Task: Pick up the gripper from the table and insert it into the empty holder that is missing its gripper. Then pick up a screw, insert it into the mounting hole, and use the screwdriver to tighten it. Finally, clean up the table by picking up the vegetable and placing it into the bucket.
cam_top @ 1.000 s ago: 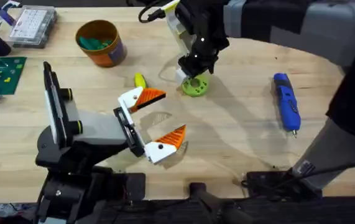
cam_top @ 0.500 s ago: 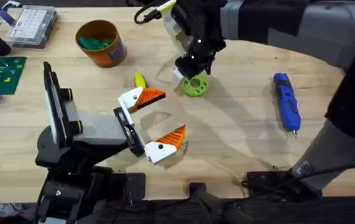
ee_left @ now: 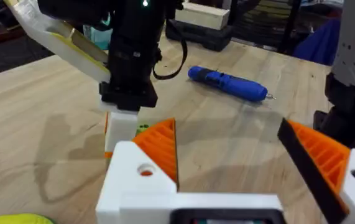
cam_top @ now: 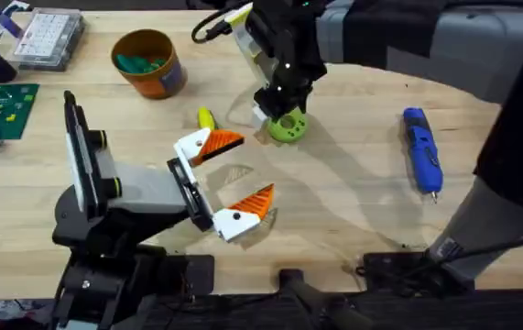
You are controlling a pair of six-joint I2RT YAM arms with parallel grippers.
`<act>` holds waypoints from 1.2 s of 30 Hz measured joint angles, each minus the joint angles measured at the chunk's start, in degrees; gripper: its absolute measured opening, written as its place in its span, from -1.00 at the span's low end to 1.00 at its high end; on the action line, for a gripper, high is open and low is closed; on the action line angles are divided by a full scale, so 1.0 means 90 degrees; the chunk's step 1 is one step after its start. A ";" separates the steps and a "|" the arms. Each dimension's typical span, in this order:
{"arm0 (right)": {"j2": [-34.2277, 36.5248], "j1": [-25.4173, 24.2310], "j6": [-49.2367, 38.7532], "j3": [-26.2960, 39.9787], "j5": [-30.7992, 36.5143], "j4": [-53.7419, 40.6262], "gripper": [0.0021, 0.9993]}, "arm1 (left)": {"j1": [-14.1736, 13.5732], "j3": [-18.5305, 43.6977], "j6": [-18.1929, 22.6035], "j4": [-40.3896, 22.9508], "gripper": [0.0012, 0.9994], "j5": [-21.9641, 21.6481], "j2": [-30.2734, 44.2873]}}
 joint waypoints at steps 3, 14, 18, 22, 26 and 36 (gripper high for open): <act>0.0000 0.0000 -0.0001 0.0000 0.0004 0.0000 0.11 | 0.0000 0.0000 0.0000 0.0000 0.98 -0.0001 0.0000; 0.0002 -0.0017 0.0007 0.0001 0.0117 -0.0013 -0.96 | 0.0000 0.0000 0.0000 0.0000 0.98 0.0000 0.0000; 0.0015 -0.0017 0.0001 0.0001 0.0122 -0.0033 -0.99 | 0.0000 0.0000 0.0000 0.0000 0.98 0.0000 0.0000; 0.0015 -0.0017 0.0000 0.0000 0.0126 -0.0034 -0.99 | 0.0000 0.0000 0.0000 0.0000 0.98 -0.0002 0.0000; 0.0015 -0.0017 0.0001 0.0001 0.0135 -0.0040 -0.99 | 0.0000 0.0000 0.0000 0.0000 0.98 -0.0002 0.0000; -0.0063 -0.0017 0.0001 0.0002 0.0139 -0.0365 -0.99 | 0.0000 0.0000 0.0000 0.0000 0.98 -0.0001 0.0000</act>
